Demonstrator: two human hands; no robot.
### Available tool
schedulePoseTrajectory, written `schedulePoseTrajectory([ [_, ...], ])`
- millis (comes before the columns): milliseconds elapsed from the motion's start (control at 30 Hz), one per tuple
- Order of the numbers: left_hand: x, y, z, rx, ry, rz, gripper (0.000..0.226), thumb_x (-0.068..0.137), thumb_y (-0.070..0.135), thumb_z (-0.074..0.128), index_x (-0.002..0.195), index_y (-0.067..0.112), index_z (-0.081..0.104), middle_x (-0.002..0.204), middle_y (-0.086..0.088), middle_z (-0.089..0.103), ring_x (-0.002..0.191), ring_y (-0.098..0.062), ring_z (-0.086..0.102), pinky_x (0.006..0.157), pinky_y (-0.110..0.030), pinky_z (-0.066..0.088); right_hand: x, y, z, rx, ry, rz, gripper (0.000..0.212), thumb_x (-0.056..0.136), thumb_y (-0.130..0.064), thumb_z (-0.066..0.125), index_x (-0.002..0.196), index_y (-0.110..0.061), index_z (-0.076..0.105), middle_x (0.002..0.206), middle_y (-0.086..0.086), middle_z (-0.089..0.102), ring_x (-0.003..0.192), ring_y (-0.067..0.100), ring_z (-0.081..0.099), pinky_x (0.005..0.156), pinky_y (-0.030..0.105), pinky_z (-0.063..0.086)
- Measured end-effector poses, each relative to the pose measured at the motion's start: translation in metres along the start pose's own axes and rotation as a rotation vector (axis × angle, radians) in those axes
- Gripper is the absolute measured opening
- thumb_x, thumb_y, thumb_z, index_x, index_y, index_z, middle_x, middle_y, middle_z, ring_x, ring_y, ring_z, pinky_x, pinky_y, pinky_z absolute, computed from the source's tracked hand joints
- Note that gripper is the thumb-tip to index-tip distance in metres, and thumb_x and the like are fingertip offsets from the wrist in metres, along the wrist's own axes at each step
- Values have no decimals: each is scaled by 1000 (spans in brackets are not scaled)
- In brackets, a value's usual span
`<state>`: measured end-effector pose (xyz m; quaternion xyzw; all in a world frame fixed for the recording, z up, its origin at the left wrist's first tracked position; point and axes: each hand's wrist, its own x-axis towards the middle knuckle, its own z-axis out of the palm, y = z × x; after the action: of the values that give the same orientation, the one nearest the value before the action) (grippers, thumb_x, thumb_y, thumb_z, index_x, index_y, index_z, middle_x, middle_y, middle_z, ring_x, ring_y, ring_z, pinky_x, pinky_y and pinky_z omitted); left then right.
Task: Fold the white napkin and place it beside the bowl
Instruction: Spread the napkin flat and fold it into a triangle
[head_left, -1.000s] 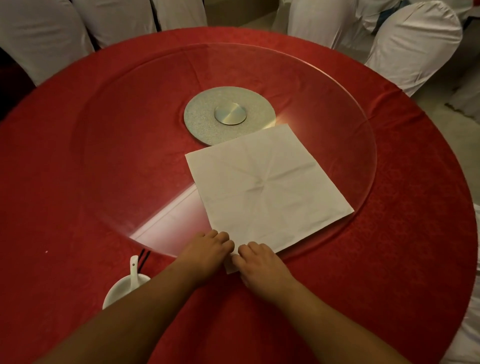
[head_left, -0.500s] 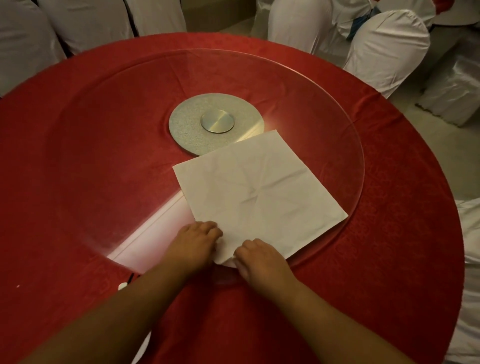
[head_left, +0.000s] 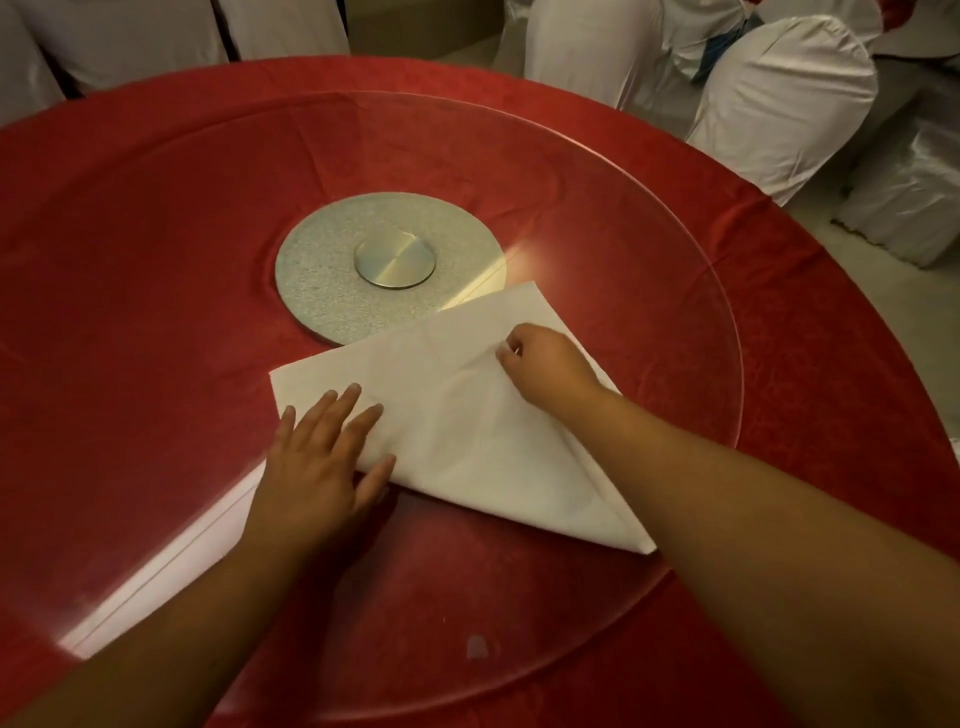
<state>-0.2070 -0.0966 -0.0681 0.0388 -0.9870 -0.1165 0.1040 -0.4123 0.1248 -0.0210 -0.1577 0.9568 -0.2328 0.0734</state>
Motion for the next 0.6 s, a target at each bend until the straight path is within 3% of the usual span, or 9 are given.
schedulePoseTrajectory([
  [267,30,1,43,36,-68,43,67,95,68,40,148,29,50,164,-3,37,154,-25,27,124,-60,16,92,27,-2,-42,21,123,24,97,-32,59,79,-17,64,90,5,68,88,28,64,66,29,38],
  [367,36,0,48,26,-83,34,69,95,72,36,148,31,50,164,-2,38,155,-24,25,124,-59,15,113,34,-5,-51,30,147,23,97,-32,60,97,-10,70,104,10,70,98,31,64,73,30,45],
  [467,38,1,50,25,-91,25,70,93,74,38,150,33,47,165,-1,35,156,-23,22,124,-58,14,130,40,-9,-50,12,161,27,96,-30,62,102,-5,71,106,14,71,100,33,65,72,30,44],
  [533,36,1,52,30,-100,25,71,92,73,41,151,33,46,166,0,33,156,-22,22,124,-57,13,138,42,-12,-69,4,161,26,97,-30,62,93,-5,69,97,14,67,94,31,64,69,29,38],
  [600,36,1,52,21,-110,17,73,91,74,41,152,34,44,167,1,32,156,-21,20,125,-57,12,146,45,-13,-85,7,172,33,97,-28,61,69,-12,54,89,12,56,83,27,54,67,29,32],
])
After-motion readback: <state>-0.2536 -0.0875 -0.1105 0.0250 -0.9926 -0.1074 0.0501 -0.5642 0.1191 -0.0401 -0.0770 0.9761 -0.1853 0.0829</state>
